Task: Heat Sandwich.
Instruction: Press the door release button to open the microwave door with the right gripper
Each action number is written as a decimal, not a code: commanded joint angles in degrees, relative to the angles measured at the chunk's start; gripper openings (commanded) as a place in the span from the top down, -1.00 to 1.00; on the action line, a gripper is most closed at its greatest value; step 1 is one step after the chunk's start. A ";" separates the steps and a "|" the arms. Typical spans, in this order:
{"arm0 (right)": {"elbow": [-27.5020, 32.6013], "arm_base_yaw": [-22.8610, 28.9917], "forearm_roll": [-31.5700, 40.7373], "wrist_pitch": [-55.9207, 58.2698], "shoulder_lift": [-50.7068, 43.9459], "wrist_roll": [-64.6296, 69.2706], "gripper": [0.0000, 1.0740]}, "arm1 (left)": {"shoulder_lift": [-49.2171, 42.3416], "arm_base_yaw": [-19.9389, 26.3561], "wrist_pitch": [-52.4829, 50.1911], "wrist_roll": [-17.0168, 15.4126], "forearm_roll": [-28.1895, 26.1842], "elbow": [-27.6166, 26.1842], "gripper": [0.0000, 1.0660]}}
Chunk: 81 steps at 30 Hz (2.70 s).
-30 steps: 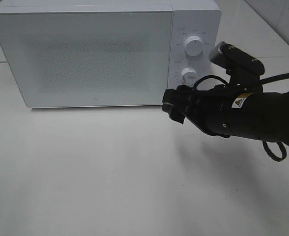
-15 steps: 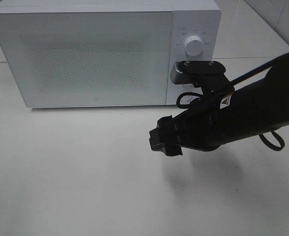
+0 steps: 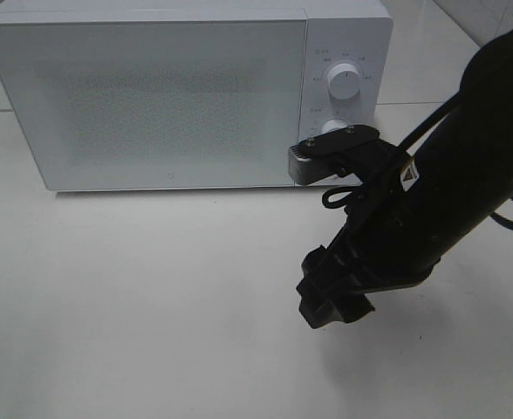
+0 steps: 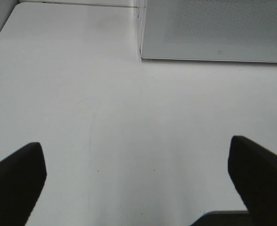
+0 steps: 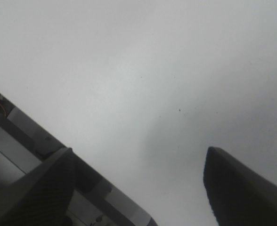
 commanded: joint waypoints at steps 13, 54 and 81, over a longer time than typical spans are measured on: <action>-1.03 0.00 -3.50 15.76 -23.26 0.92 -0.32 | -0.97 0.23 -0.57 -0.11 -0.46 0.06 -0.83; 15.99 -22.46 -16.04 25.32 -79.93 8.71 -0.32 | -0.97 0.23 -0.57 -0.11 -0.46 0.06 -0.83; 17.93 -29.51 -18.05 21.94 -87.83 8.94 -0.28 | -0.29 0.23 -0.57 -0.11 -0.46 0.06 -0.83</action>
